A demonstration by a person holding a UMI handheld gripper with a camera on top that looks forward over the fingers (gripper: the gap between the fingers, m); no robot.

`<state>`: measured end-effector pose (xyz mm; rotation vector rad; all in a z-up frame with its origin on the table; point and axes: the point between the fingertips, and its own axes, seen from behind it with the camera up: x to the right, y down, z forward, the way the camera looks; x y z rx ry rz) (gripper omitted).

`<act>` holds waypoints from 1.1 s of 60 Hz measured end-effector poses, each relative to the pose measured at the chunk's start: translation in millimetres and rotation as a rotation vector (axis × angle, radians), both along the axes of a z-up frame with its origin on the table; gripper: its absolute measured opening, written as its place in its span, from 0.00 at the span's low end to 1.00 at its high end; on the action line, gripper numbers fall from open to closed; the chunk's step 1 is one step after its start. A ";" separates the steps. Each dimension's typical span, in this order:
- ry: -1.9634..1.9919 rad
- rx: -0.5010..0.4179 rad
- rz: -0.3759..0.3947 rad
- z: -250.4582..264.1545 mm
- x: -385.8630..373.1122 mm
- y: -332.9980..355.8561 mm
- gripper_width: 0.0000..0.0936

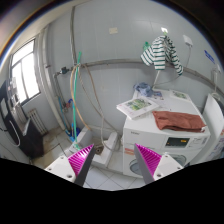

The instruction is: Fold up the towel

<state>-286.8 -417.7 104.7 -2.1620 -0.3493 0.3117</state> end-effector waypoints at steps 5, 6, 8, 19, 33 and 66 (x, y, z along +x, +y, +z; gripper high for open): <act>-0.020 0.016 -0.011 0.8 8.2 13.3 0.88; -0.022 0.020 -0.014 1.2 10.6 15.9 0.89; -0.029 0.025 -0.021 1.5 14.5 24.7 0.89; -0.114 0.074 -0.062 -10.8 60.8 104.2 0.89; -0.227 0.071 -0.130 -76.9 134.9 239.4 0.87; -0.130 0.066 -0.069 -85.9 153.8 263.6 0.02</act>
